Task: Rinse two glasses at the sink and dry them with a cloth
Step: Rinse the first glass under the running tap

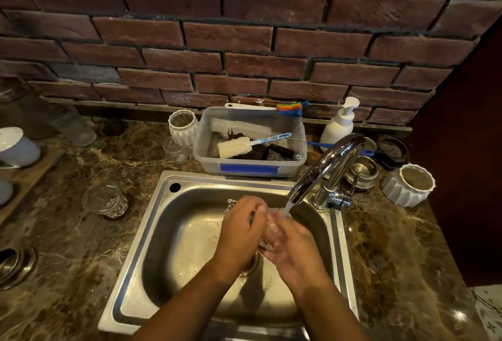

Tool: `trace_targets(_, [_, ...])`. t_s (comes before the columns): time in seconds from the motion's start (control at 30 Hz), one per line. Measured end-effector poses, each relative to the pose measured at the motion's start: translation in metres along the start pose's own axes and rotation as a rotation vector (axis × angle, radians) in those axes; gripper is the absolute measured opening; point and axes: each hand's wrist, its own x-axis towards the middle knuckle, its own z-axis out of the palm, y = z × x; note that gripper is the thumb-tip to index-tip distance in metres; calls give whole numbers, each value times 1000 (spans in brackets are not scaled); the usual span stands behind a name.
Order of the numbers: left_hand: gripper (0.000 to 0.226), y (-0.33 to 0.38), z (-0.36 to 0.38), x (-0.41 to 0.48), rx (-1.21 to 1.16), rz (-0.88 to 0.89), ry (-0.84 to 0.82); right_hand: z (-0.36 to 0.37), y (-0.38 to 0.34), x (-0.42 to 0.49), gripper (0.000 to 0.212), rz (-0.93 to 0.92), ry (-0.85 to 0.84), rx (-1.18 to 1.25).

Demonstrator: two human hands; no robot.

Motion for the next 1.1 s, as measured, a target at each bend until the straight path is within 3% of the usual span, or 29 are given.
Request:
trace_targets(0.07, [20,3,0,1,-193,-164,-30,-1,1,1,25,-195,13,-311])
trace_targets(0.17, [26,16,-4,5,-768,-833,-116,-10,1,3,20,-639,-108,-942])
trace_targets(0.23, [27,16,-9,6,-990,-1095,-171,-18,0,7,23,-777,-195,-1271])
trace_targets(0.27, [27,17,-9,5,-1021,-1125,-159,-20,-1,8,26,-791,-203,-1325])
trace_targets(0.33, [27,23,-2,4,-935,-1041,-67,-17,-2,5,22,-755,-171,-1158])
trace_targets(0.4, [25,26,7,0,-648,-742,82,-7,-1,-1,18,-594,-46,-806])
trace_targets(0.5, [16,18,8,-5,-59,-161,98,-1,-2,1,25,-105,32,-153])
trace_targets(0.57, [12,13,4,-4,77,7,45,-3,-6,3,29,-6,34,-9])
trace_targets(0.63, [15,16,2,-4,-68,-65,1,-3,-8,4,26,-121,37,-203])
trace_targets(0.77, [26,22,5,1,-737,-789,-109,-7,-13,2,22,-583,-17,-919])
trace_targets(0.87, [37,16,5,-3,-1076,-1074,-172,-9,-9,1,25,-841,-21,-1398])
trace_targets(1.03, [44,21,14,-18,-1193,-1101,-215,-9,-11,12,36,-1135,210,-1358])
trace_targets(1.1, [54,18,16,-18,-1150,-1080,-232,-8,-15,15,38,-1095,234,-1175])
